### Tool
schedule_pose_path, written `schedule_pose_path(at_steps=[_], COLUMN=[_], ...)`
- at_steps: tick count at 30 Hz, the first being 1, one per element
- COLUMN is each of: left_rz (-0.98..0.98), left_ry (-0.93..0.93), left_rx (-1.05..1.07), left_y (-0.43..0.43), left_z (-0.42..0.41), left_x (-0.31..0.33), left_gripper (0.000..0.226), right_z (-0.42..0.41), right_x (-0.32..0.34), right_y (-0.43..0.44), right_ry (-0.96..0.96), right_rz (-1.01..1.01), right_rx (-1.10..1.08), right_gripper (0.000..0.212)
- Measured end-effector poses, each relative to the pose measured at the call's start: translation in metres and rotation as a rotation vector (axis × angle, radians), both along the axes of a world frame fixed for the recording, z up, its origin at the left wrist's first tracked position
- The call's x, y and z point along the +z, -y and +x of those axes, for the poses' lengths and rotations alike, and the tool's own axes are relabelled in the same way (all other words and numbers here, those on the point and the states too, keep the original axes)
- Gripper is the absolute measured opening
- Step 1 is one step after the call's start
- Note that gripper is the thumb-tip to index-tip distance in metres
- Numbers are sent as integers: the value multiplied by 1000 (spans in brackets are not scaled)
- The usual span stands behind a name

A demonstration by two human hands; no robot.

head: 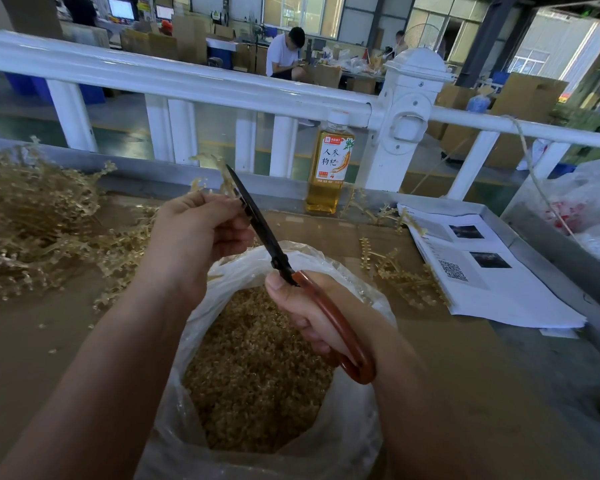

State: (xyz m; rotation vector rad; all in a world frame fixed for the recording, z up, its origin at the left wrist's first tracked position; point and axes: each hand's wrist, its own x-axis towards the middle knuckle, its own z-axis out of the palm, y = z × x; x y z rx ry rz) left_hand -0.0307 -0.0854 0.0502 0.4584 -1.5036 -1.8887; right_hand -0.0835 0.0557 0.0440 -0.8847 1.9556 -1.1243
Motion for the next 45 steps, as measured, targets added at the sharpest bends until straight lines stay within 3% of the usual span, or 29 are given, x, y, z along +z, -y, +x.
schedule_pose_path(at_steps=[2, 7, 19, 26, 41, 45], left_rz=[19, 9, -79, -35, -24, -38], left_ry=[-12, -38, 12, 2, -18, -12], left_rx=[2, 42, 7, -24, -23, -6], left_y=[1, -2, -7, -6, -10, -10], left_z=[0, -3, -5, -6, -8, -8], left_x=[0, 2, -1, -1, 0, 0], left_gripper=[19, 21, 22, 22, 23, 25], right_z=[0, 0, 2, 3, 5, 6], right_x=[-2, -2, 4, 2, 13, 7], right_y=[2, 1, -2, -1, 2, 1], right_ry=[-121, -185, -123, -5, 14, -99], right_rz=[-8, -32, 8, -3, 70, 16], right_rx=[24, 66, 23, -11, -51, -13], right_gripper=[33, 40, 35, 33, 35, 36])
